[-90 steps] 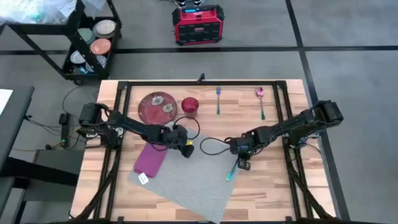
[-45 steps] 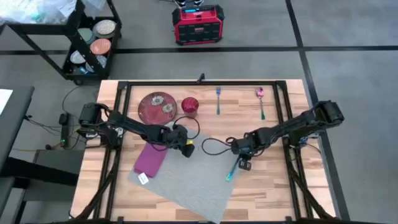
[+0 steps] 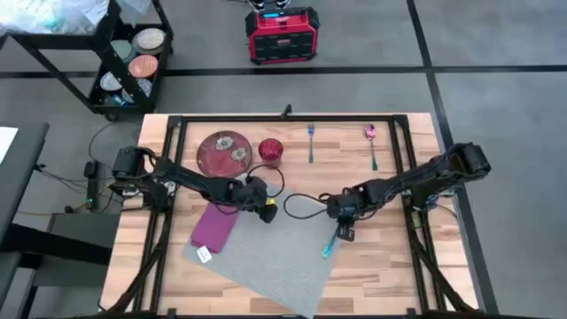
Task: Set table place
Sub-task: Put the blue knife on the middle right of the gray place mat
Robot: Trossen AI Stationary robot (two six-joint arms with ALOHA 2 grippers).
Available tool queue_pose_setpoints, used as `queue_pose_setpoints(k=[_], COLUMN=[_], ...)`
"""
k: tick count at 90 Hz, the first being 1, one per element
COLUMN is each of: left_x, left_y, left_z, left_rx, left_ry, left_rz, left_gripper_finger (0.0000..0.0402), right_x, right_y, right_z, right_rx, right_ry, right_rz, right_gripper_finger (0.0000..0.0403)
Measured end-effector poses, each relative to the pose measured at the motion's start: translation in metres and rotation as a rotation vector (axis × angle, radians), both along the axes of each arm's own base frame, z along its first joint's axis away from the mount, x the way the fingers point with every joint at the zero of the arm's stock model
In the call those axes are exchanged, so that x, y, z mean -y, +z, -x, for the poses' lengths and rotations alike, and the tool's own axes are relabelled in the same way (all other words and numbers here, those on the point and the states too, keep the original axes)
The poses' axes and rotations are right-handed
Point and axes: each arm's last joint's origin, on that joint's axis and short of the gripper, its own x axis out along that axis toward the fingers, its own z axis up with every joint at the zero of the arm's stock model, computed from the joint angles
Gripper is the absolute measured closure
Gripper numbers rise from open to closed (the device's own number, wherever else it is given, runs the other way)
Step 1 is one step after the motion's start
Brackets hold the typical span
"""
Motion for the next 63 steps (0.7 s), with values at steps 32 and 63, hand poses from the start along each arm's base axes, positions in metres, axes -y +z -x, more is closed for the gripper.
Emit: queue_pose_setpoints(k=[32, 63], left_x=[0.000, -0.001], left_y=[0.000, 0.000], left_z=[0.000, 0.000], left_rx=[-0.001, 0.002], left_ry=[-0.003, 0.010], left_rz=[-0.011, -0.021], left_gripper_finger=[0.0402, 0.0402], right_x=[0.008, 0.004], right_y=[0.006, 0.004], right_z=[0.014, 0.008], right_rx=[-0.140, -0.074], right_ry=[-0.116, -0.085], right_rz=[0.151, 0.066], right_gripper_finger=[0.0403, 0.0403])
